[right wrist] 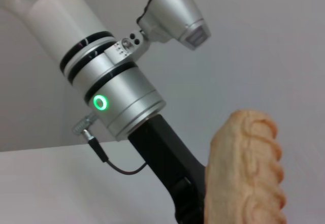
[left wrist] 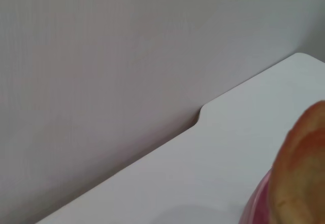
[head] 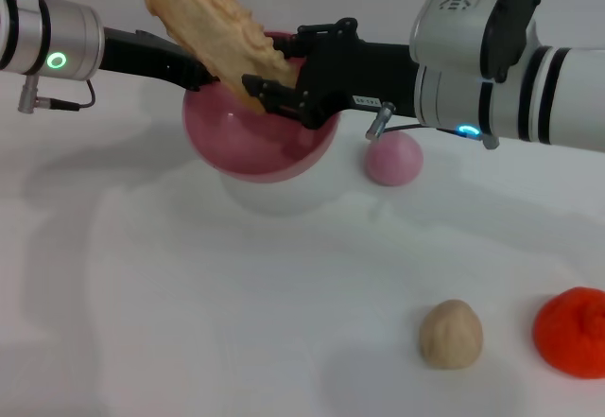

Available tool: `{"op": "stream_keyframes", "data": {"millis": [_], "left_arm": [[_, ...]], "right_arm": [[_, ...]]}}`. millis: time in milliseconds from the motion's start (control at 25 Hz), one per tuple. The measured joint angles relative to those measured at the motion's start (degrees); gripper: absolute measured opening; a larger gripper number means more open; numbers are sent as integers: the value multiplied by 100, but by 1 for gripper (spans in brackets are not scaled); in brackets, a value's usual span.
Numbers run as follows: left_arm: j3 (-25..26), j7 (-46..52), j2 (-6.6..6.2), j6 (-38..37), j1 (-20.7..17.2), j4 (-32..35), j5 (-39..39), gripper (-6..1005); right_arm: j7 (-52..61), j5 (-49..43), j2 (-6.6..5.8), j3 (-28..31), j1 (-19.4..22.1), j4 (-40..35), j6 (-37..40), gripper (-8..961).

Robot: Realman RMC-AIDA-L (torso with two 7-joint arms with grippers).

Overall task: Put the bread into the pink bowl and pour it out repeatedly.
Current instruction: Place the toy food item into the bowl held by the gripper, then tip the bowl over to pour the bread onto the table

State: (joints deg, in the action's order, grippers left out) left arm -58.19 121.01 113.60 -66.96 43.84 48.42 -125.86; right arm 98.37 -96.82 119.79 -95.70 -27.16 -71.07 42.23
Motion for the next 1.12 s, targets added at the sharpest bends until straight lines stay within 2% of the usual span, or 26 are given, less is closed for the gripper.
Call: {"op": "stream_keyframes", "data": {"millis": [240,440,880,1120], "left_arm": [[3,14,-56,29,1,0,1,43],[11,18,-96,75,-8,0,1,42],[77,35,-166,222,30,-157,-62,43],[77,41,-165,231,34,-205,-66,43]], "right_arm": [[-3,21,0,40,-4,-34,342,487],[-3,23,0,135,90,-46,423,581],[-100,102,1,814,401,-88,1146,581],[-1462,1483,1,1317,690,-313,2029,581]]}}
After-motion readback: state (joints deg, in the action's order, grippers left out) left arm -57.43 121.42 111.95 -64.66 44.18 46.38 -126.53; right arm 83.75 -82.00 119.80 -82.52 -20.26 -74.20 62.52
